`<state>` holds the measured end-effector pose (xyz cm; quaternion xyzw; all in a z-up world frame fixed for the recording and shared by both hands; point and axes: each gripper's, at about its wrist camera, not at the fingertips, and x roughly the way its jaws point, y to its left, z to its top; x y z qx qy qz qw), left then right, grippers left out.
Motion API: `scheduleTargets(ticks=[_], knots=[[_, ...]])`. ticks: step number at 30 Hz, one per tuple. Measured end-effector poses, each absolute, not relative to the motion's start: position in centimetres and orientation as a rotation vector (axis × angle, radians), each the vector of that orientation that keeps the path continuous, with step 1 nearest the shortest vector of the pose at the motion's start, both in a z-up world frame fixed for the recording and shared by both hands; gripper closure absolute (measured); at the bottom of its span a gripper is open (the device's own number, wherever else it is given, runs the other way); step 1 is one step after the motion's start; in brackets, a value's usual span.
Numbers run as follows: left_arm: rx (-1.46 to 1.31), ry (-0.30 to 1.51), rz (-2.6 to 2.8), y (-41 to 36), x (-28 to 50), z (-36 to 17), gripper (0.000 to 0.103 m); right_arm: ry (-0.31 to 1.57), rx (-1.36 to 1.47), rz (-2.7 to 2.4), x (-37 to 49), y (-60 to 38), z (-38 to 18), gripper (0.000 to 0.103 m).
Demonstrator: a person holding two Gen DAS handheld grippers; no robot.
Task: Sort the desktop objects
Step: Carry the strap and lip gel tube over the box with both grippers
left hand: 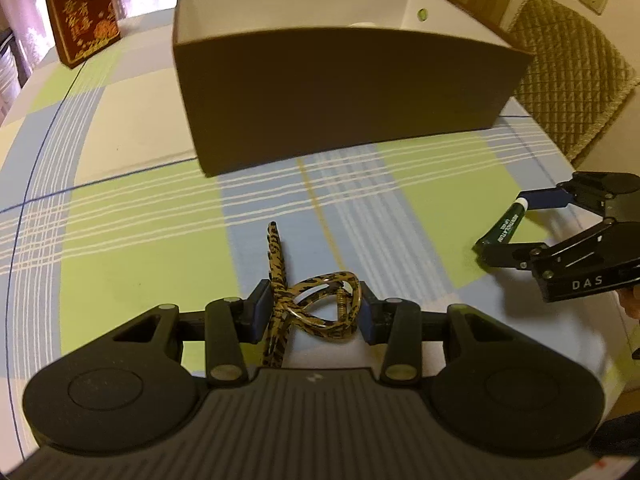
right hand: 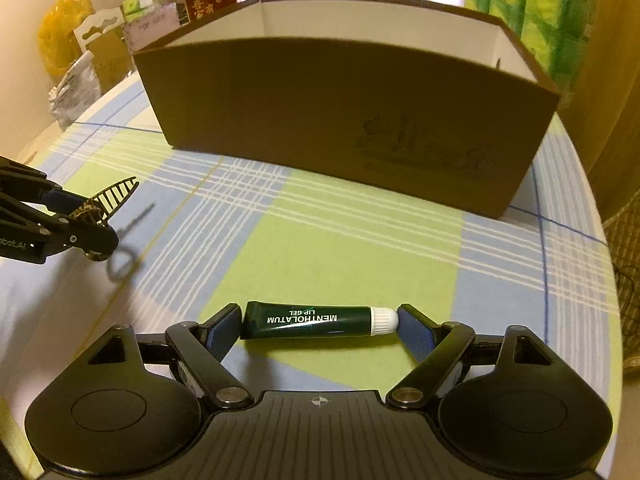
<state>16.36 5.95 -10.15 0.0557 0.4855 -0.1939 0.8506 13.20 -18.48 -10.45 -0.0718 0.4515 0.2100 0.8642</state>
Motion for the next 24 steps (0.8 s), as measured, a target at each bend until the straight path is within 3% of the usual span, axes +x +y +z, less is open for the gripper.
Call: scheduleTargets(ticks=[24], knots=[[0.126, 0.796, -0.491, 2.8, 19.1, -1.6, 0.065, 0.756, -0.130, 0.506, 16.1, -18.3, -2.0, 0.022]])
